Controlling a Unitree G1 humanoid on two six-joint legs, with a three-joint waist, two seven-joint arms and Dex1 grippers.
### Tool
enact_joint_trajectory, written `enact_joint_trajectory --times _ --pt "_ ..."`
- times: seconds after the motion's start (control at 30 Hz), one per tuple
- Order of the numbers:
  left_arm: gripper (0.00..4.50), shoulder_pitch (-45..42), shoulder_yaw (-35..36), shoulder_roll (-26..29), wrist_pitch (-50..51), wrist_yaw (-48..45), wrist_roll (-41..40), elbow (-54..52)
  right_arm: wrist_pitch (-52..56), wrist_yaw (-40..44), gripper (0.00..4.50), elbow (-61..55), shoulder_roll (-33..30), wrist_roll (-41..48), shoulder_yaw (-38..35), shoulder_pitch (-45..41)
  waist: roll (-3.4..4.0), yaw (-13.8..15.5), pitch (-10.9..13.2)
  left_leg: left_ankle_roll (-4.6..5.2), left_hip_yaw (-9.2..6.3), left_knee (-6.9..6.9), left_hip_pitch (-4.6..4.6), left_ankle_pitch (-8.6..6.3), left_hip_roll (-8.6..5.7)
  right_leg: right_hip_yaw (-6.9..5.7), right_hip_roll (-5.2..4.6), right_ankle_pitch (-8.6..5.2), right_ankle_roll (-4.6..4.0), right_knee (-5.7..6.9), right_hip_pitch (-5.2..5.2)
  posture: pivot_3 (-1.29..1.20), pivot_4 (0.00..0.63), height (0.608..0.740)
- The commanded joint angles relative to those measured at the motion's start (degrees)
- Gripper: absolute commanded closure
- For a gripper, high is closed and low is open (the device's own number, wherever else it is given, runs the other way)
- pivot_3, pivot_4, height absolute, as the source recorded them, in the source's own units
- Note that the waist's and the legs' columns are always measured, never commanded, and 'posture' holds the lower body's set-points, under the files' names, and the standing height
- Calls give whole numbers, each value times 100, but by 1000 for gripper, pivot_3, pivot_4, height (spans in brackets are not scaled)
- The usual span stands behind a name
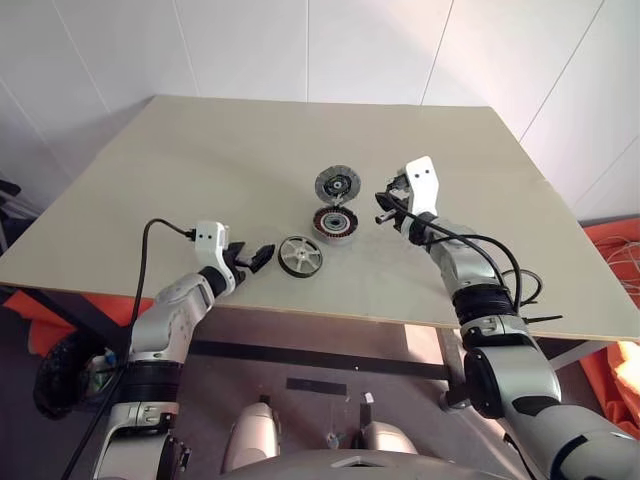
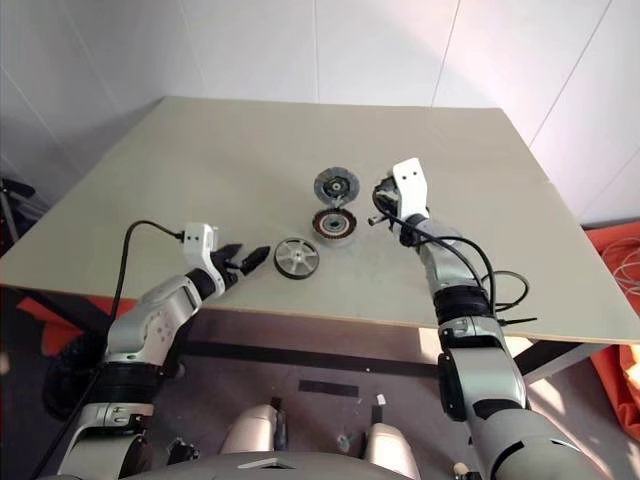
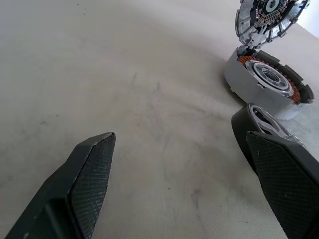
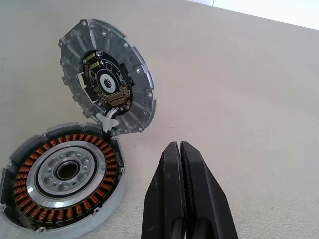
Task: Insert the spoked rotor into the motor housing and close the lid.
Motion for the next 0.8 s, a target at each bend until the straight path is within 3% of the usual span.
enact_joint_trajectory --times 0.03,0.2,0.4,0.8 --pt "0 -133 251 57 659 -169 -640 -463 32 -39 4490 -359 -26 85 -28 10 0 1 0 -1 1 0 -1 0 0 0 0 0 0 0 -1 0 0 740" --pt "0 -233 585 27 1881 -134 -1573 -601 44 -61 4490 -383 32 71 16 51 0 -2 0 -1 5 0 0 0 -1 1 0 0 0 0 -2 0 0 740" --pt "0 -440 771 -39 2769 159 -1998 -360 33 -69 4490 -368 55 82 12 22 1 -2 0 -1 6 0 0 0 -2 2 0 0 -1 -1 -1 0 0 740" --pt "0 -751 855 -455 2985 514 -1875 535 7 -167 4490 -344 22 113 -42 -21 2 23 1 1 5 0 28 -1 -11 1 -7 0 0 -3 31 0 0 740"
